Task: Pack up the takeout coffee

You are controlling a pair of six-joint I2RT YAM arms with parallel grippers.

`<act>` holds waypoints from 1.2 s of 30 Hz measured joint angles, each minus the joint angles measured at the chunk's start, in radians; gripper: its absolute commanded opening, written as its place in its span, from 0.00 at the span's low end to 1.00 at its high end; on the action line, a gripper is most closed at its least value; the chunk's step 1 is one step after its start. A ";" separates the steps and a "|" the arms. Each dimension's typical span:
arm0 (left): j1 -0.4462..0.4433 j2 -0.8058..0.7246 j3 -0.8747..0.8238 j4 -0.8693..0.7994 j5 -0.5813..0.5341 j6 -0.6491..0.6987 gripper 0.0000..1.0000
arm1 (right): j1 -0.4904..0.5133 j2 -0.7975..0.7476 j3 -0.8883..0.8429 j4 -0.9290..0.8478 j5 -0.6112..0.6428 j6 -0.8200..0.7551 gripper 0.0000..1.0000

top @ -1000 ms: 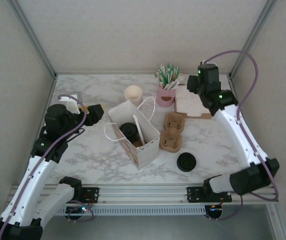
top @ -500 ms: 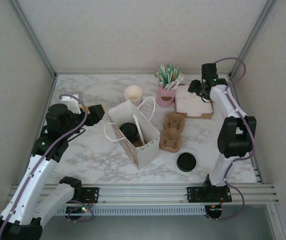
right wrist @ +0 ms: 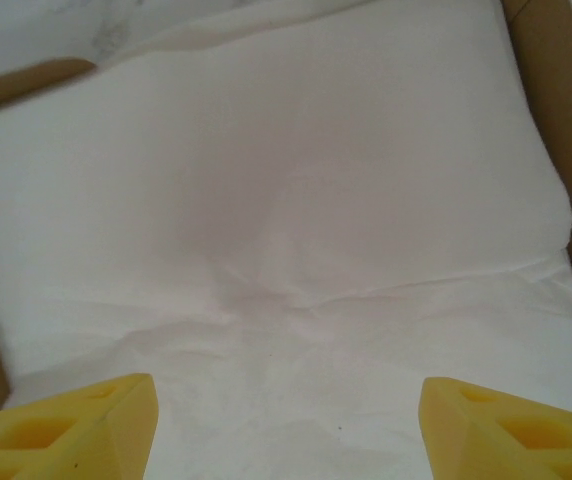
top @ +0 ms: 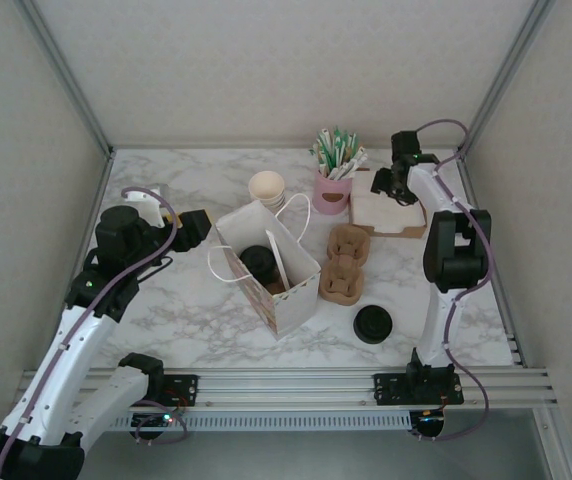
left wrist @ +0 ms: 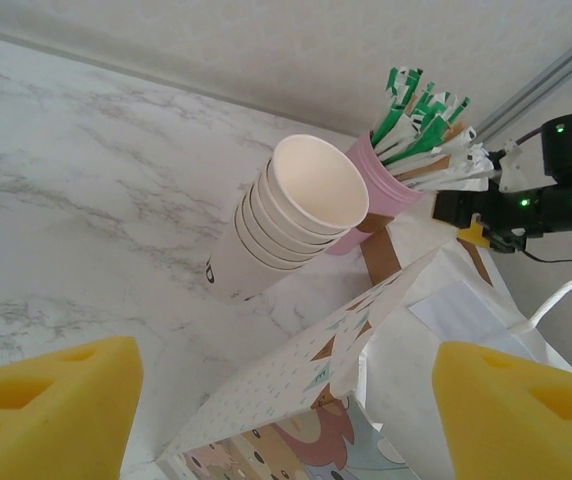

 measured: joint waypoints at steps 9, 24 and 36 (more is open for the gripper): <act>0.000 0.000 0.000 -0.001 -0.001 0.001 0.77 | 0.000 0.051 0.014 -0.010 -0.008 -0.016 0.71; 0.000 0.002 0.000 -0.002 -0.005 0.001 0.77 | 0.000 0.112 0.059 -0.034 0.000 -0.017 0.69; -0.001 0.002 0.000 -0.003 -0.008 0.001 0.77 | 0.000 0.118 0.064 -0.039 0.000 -0.032 0.46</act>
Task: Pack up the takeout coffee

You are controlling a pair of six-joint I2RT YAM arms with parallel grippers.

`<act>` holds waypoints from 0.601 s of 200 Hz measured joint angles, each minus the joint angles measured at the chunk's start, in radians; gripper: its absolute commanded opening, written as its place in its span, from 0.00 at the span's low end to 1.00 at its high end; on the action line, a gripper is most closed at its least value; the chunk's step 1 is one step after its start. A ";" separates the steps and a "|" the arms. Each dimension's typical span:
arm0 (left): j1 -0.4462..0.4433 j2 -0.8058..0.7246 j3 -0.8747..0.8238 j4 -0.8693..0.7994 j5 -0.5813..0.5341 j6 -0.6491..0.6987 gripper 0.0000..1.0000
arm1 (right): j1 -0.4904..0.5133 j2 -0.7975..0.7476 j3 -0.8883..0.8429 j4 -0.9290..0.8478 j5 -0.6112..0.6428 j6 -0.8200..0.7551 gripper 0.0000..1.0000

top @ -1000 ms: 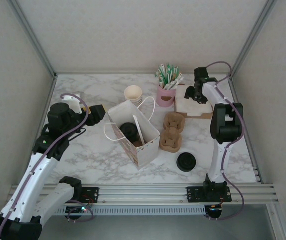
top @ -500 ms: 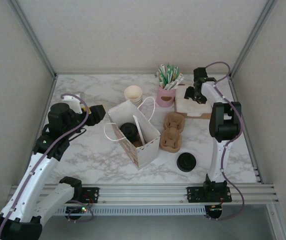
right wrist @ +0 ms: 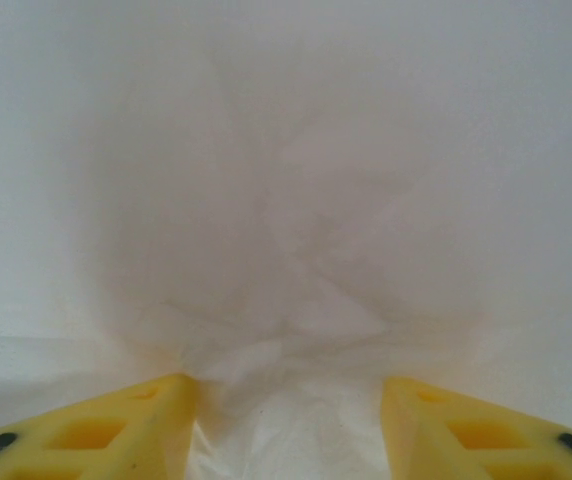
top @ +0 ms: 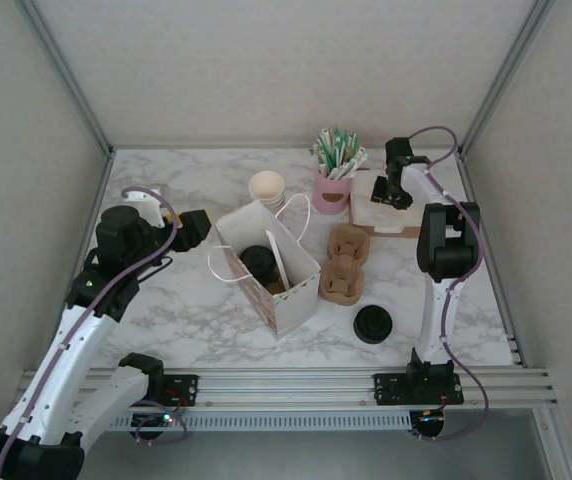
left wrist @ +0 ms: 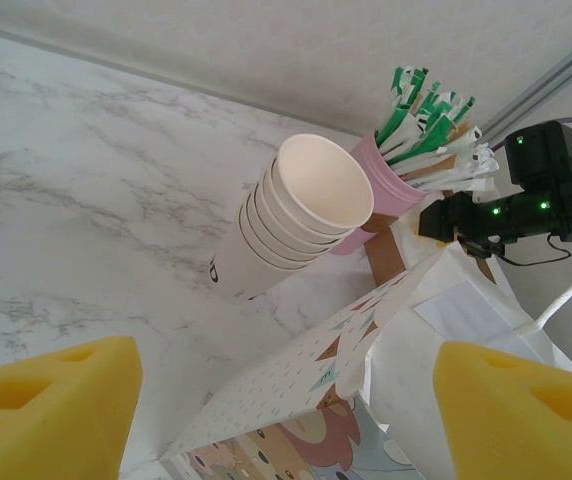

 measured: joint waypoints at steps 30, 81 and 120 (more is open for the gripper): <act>0.000 0.000 0.000 0.000 0.000 0.000 0.76 | 0.000 0.000 0.000 0.000 -0.001 -0.003 0.36; 0.000 0.000 0.000 0.000 0.000 0.000 0.77 | 0.000 0.000 0.000 0.000 -0.003 -0.006 0.28; 0.000 0.000 0.000 0.000 0.000 0.000 0.77 | 0.000 0.001 0.000 0.000 -0.006 -0.007 0.27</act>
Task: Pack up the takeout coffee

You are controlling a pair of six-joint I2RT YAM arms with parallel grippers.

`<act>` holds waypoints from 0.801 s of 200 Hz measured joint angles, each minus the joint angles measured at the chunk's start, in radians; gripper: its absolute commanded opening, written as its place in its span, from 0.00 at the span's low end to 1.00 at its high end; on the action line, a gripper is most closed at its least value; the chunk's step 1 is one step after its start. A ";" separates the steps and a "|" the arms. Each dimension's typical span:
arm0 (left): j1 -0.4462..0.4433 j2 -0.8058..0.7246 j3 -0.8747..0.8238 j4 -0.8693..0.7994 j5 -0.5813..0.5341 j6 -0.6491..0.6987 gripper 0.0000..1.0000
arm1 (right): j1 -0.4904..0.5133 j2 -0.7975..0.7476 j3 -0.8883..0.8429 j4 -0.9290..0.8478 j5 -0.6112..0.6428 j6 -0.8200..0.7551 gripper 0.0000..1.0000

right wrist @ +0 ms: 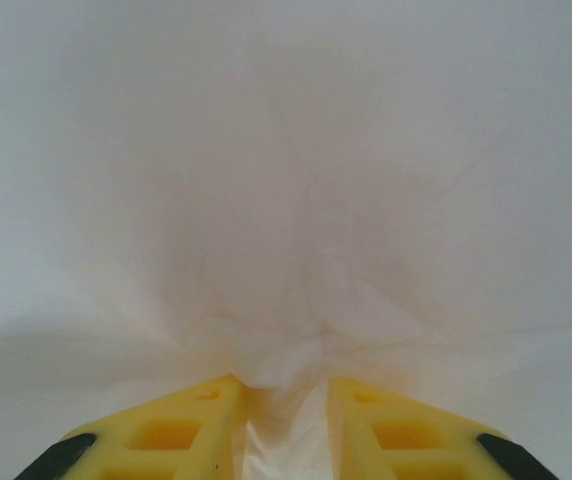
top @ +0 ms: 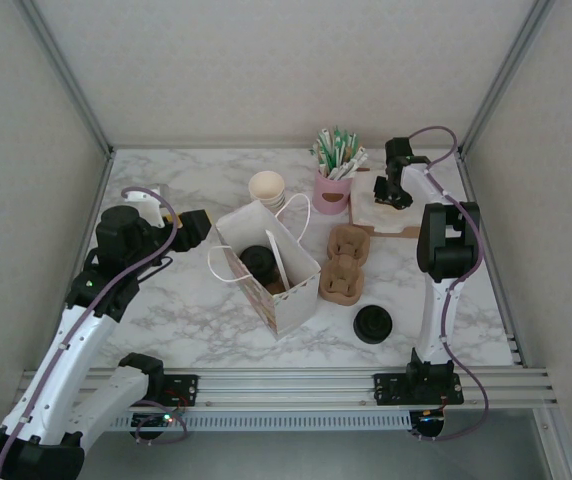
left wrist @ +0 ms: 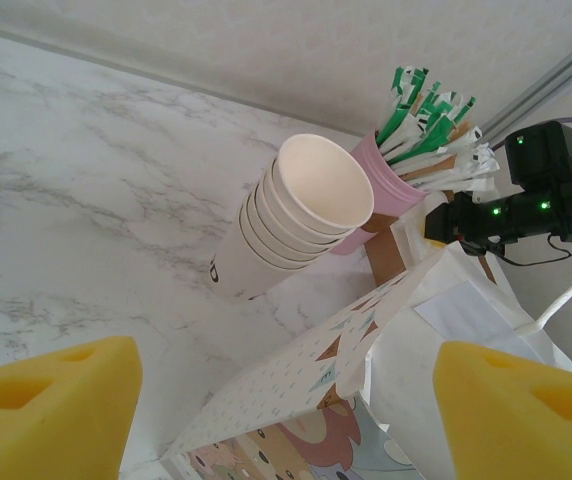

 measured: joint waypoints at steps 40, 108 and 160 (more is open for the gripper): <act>0.000 0.000 0.000 0.000 -0.003 0.000 0.76 | 0.000 0.014 0.002 0.000 0.000 0.000 0.20; 0.000 0.000 0.000 0.000 -0.003 0.002 0.77 | 0.000 0.016 0.002 0.000 -0.004 0.002 0.00; 0.000 0.000 0.000 0.000 -0.006 0.002 0.77 | 0.000 0.012 0.002 0.004 -0.027 0.004 0.00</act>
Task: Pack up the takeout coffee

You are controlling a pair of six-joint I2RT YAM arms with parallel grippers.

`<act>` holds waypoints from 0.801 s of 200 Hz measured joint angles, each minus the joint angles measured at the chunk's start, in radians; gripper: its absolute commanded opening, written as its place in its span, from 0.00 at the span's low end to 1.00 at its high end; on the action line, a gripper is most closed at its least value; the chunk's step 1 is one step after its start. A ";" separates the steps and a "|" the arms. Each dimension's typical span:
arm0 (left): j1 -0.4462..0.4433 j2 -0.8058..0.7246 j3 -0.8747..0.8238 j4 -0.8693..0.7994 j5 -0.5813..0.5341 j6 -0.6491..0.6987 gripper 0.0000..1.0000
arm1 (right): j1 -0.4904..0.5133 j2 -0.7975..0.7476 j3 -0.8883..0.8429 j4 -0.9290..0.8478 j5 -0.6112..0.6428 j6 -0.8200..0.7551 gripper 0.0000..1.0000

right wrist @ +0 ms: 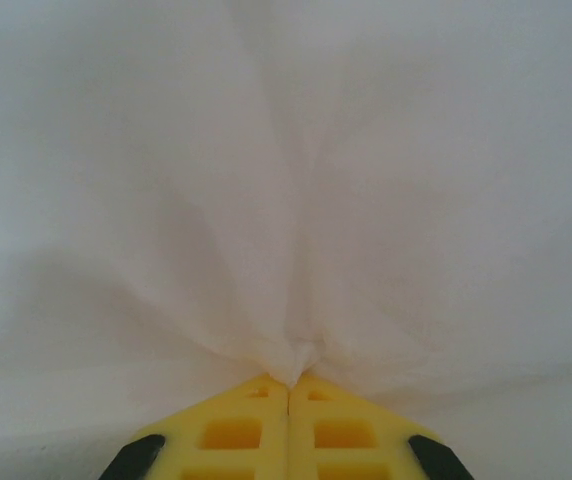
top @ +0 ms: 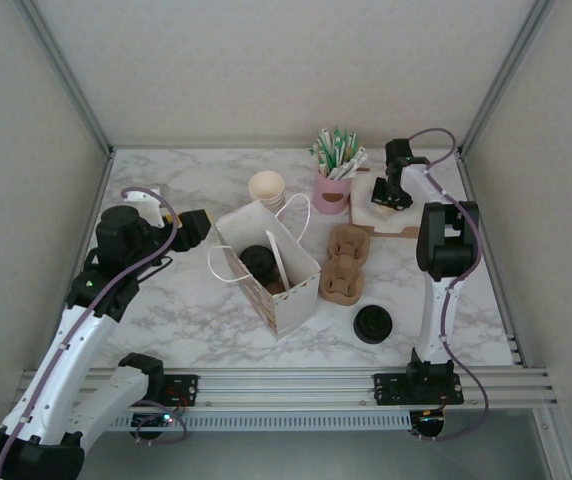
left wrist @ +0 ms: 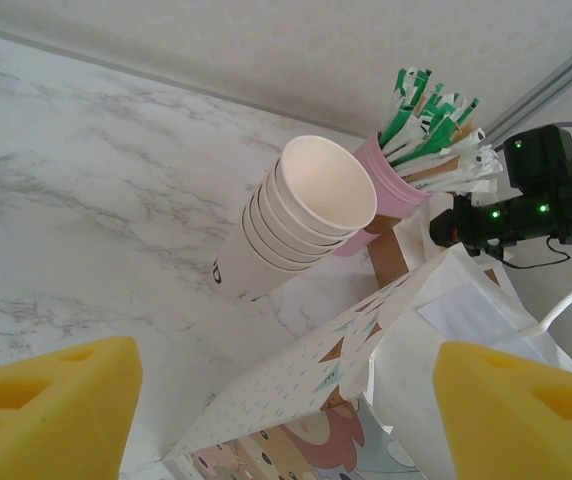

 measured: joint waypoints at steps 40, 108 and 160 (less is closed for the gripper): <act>0.000 0.000 0.000 0.000 0.000 0.000 0.76 | 0.000 -0.079 -0.047 0.022 -0.046 0.022 0.00; -0.002 -0.002 0.000 0.000 0.000 0.000 0.77 | -0.018 -0.407 -0.219 0.115 -0.135 0.122 0.00; -0.007 -0.004 0.000 -0.006 -0.001 0.000 0.76 | -0.049 -0.669 -0.360 0.176 -0.240 0.206 0.00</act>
